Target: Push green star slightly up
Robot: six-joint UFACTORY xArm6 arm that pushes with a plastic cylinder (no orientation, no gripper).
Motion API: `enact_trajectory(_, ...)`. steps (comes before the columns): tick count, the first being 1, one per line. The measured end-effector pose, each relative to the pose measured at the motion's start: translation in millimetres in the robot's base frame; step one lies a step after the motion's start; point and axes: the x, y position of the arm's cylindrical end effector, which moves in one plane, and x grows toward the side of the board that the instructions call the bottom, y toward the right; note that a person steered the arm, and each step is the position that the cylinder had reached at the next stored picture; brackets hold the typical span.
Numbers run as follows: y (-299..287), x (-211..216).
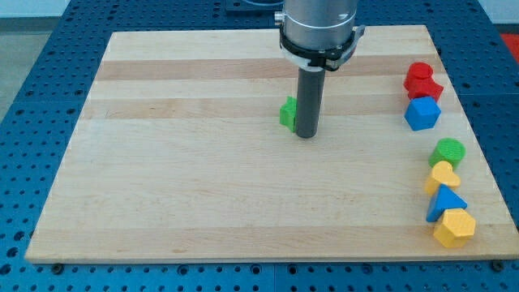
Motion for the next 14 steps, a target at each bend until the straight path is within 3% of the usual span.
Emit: enact_trajectory(14,-19,-31)
